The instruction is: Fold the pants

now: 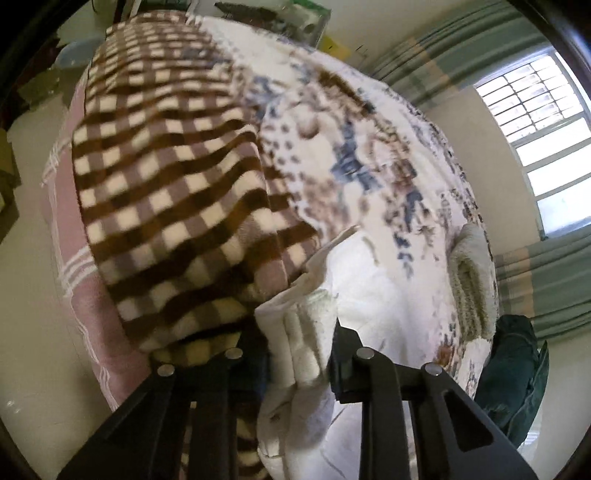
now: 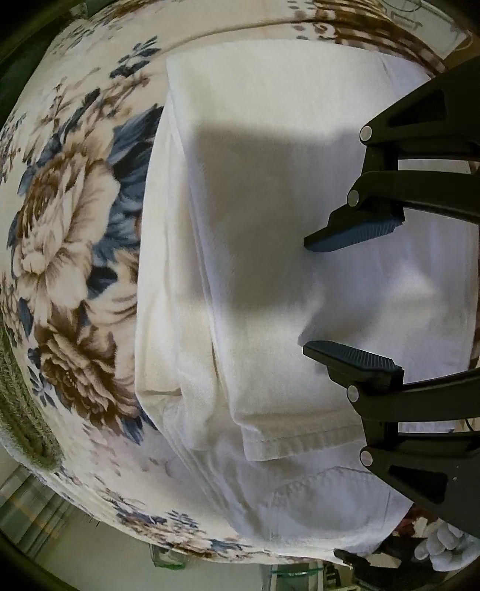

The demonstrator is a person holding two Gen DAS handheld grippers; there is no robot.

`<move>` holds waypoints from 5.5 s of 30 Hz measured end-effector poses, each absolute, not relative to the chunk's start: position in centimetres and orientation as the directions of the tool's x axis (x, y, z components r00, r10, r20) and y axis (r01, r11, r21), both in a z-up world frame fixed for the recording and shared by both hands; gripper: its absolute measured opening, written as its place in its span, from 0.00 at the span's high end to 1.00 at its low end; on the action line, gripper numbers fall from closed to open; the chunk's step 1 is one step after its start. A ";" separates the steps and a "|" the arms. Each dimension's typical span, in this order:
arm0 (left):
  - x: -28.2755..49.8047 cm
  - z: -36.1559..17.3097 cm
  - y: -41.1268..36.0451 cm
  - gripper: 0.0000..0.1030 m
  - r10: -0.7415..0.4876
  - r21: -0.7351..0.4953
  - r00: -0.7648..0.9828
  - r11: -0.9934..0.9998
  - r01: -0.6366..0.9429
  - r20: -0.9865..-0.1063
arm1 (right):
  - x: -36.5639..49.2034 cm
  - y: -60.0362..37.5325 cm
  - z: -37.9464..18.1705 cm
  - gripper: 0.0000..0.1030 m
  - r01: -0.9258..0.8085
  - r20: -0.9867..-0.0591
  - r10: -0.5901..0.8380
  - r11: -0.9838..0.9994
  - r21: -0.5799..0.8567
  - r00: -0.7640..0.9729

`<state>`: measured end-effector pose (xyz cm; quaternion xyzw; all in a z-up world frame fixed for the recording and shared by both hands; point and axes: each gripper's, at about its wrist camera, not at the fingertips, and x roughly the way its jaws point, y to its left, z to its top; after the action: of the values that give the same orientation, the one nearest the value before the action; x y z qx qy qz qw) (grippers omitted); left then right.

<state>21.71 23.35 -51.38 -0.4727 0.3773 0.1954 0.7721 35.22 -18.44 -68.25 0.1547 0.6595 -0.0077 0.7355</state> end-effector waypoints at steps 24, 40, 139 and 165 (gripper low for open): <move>22.5 -34.4 -3.5 0.82 -0.270 -0.531 0.754 0.838 -0.121 -0.599 | 29.7 -34.2 -62.6 0.05 0.295 -0.919 0.326 0.876 0.381 0.221; 23.4 -49.6 -26.5 0.79 -0.445 -0.426 0.318 0.895 0.130 -0.837 | 22.5 -50.7 -60.3 0.05 0.455 -0.968 0.107 0.867 0.202 0.226; 35.8 -55.2 -10.9 0.15 -0.330 -0.346 0.148 0.933 -0.097 -0.932 | 16.4 -47.5 -74.0 0.38 0.704 -0.626 0.584 0.128 0.699 0.516; 33.0 -55.1 -10.3 0.13 -0.431 -0.434 0.087 0.901 -0.018 -0.898 | 15.3 -44.3 -75.9 0.30 0.614 -0.532 0.641 0.117 0.780 0.553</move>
<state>33.01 -10.34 -55.09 -0.1699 0.6600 -0.1438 0.7175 15.27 -44.27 -75.87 0.6642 0.4726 0.0118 0.5791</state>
